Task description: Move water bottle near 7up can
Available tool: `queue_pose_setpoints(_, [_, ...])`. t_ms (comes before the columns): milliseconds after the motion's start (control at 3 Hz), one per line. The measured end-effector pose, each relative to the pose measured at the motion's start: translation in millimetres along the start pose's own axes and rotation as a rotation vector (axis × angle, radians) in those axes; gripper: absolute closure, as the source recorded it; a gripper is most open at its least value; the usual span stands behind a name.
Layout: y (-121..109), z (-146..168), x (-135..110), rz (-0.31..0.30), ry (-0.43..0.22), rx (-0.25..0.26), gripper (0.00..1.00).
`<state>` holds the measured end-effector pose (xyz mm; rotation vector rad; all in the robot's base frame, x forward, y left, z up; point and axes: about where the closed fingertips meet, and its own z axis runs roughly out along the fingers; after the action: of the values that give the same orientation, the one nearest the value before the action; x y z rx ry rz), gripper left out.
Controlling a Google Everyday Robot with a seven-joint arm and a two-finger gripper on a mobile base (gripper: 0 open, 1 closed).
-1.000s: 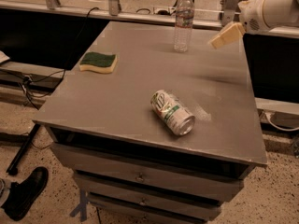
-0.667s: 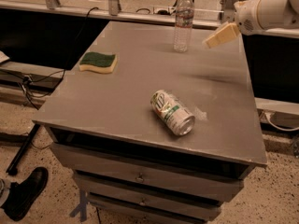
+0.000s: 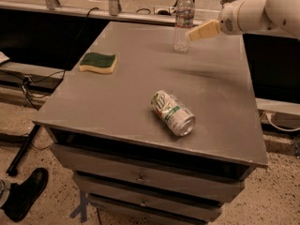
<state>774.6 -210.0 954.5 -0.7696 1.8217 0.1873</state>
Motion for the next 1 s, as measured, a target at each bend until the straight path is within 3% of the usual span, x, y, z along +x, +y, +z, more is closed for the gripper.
queue_pose_setpoints(667, [-4.4, 45.2, -16.3, 0.105, -0.110, -0.013, 0.00])
queue_pose_setpoints(1000, [-7.9, 67.5, -16.6, 0.150, -0.133, -0.019, 0.00])
